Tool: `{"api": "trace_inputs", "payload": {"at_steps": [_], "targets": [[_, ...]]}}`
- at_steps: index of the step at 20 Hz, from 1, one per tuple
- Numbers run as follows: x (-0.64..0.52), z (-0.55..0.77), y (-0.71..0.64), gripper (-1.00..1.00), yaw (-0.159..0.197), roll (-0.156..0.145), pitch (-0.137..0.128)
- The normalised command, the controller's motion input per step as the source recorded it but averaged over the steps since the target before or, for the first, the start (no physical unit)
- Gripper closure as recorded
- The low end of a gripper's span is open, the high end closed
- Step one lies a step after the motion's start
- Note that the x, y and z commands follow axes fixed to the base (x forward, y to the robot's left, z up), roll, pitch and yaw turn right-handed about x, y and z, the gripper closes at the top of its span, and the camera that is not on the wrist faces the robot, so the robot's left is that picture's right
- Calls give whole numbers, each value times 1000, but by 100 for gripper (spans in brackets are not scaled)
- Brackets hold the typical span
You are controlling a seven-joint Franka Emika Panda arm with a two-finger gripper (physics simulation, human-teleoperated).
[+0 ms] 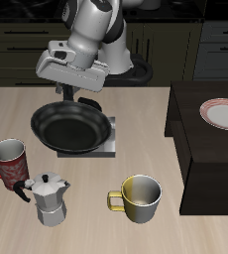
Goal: Place the frying pan on the top layer of the shelf
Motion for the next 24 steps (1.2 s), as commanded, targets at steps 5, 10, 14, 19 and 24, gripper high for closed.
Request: {"api": "trace_inputs", "payload": {"at_steps": [5, 10, 14, 19, 24], "targets": [[-4, -39, -36, 100, 90, -18, 1], [-7, -100, 61, 100, 152, 7, 17], [12, 9, -71, 100, 123, -20, -14], [12, -16, -7, 100, 148, 10, 1], [22, -41, -54, 100, 119, -8, 0]]}}
